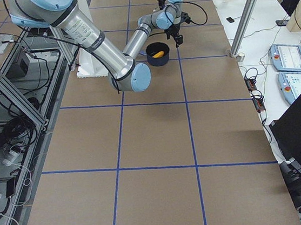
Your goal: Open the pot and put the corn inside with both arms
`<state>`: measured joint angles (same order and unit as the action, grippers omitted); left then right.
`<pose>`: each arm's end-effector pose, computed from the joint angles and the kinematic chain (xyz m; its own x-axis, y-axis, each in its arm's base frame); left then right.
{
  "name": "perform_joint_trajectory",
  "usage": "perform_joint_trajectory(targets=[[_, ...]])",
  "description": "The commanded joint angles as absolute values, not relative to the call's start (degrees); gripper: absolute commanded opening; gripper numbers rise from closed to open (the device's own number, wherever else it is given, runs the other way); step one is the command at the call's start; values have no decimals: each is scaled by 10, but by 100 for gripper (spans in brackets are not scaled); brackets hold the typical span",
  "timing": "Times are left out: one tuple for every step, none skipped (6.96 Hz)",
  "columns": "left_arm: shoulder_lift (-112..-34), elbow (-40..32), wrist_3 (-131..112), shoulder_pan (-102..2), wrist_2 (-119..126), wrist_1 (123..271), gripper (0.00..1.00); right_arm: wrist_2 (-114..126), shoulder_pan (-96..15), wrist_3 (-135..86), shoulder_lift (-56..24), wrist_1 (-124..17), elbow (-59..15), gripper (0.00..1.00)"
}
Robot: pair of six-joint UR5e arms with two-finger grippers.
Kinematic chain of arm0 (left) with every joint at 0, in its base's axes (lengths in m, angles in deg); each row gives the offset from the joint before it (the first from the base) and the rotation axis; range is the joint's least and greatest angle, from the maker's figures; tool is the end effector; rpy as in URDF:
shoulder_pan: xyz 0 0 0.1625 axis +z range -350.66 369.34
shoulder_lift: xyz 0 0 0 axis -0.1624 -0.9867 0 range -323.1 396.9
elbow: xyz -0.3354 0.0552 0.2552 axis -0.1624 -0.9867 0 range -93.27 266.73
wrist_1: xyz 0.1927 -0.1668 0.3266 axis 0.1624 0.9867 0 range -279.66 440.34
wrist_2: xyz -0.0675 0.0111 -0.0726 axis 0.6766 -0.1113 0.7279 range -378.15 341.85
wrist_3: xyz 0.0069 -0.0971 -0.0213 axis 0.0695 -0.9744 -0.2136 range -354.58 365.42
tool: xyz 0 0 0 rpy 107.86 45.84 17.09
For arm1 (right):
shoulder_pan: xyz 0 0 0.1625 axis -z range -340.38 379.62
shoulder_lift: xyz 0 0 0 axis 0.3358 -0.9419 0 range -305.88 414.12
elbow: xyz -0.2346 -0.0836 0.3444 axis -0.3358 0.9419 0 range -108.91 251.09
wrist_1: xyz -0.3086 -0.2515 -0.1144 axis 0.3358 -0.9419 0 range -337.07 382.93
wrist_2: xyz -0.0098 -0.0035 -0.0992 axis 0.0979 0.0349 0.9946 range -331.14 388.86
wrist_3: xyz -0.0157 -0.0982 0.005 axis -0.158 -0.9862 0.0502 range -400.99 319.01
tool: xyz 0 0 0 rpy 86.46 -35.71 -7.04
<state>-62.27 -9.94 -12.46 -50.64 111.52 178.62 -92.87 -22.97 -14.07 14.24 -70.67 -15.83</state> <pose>0.2235 -0.5263 0.5043 0.6503 0.3387 -0.6800 -0.2698 0.9397 0.2101 -0.4784 -0.5496 0.1411 0.5179 -0.5540 0.6518 0.3366 0.8325 0.4401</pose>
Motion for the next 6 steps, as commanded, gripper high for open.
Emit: perform_joint_trajectory(targets=[[-622,-79,-124,-505,1146,1787,68,-930,-230,-142,141,-707,-158,100],[-623,-79,-124,-504,1147,1787,69,-930,-230,-142,141,-707,-158,100],[-624,-77,-125,-503,1147,1787,69,-930,-230,-142,142,-707,-158,100],[-629,-66,-125,-502,1147,1787,69,-930,-231,-141,142,-707,-158,100],[-631,-64,-124,-502,1147,1787,70,-933,-232,-141,142,-707,-158,100],[-631,-62,-124,-501,1147,1787,70,-933,-233,-141,143,-707,-158,100]])
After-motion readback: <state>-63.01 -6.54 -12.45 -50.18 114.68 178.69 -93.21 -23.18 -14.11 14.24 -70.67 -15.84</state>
